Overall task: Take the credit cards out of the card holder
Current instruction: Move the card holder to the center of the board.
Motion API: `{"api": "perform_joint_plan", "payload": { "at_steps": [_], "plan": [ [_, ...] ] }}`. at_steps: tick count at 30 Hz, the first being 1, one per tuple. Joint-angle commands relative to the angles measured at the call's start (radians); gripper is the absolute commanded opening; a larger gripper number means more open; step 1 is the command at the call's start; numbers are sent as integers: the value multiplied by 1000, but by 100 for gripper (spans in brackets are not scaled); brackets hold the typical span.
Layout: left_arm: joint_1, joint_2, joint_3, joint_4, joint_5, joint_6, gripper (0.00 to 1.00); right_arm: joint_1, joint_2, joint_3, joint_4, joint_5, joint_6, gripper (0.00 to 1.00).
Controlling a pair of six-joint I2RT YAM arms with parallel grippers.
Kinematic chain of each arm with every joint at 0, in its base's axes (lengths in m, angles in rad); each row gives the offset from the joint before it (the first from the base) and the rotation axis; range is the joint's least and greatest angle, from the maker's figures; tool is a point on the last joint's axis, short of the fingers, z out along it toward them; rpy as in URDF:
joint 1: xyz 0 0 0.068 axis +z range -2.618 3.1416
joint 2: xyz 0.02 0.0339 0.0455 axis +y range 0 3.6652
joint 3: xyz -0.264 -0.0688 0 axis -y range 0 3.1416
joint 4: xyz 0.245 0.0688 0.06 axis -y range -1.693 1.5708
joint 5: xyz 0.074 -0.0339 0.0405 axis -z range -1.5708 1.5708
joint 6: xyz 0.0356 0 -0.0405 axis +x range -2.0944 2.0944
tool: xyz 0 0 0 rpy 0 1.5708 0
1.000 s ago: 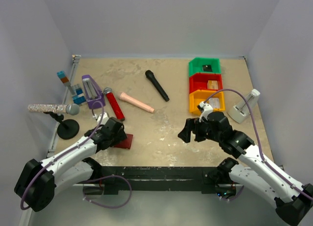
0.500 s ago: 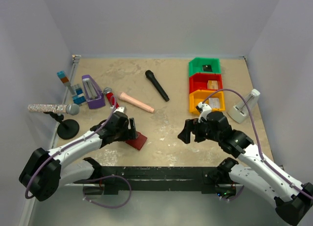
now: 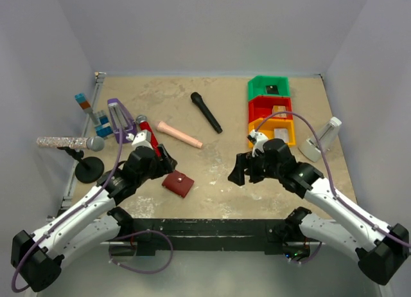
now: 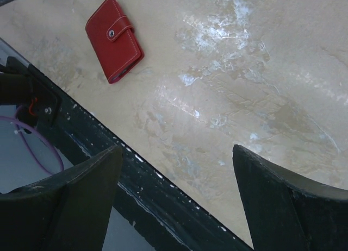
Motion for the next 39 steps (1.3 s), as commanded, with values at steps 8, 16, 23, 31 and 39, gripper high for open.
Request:
{"api": "perform_joint_plan", "payload": {
  "at_steps": [8, 16, 23, 31, 39],
  "plan": [
    [-188, -5, -117, -225, -166, -385, 57, 76, 368, 176, 195, -158, 46, 82],
    [-188, -68, -215, -218, -161, -471, 54, 134, 610, 282, 311, -187, 107, 80],
    [-188, -20, -258, -143, -149, -492, 51, 144, 796, 381, 325, -153, 138, 69],
    [-188, 9, -276, -76, -131, -474, 49, 156, 951, 503, 275, -161, 132, 64],
    [-188, 4, -287, -60, -128, -462, 47, 191, 1043, 562, 215, -153, 128, 55]
  ]
}}
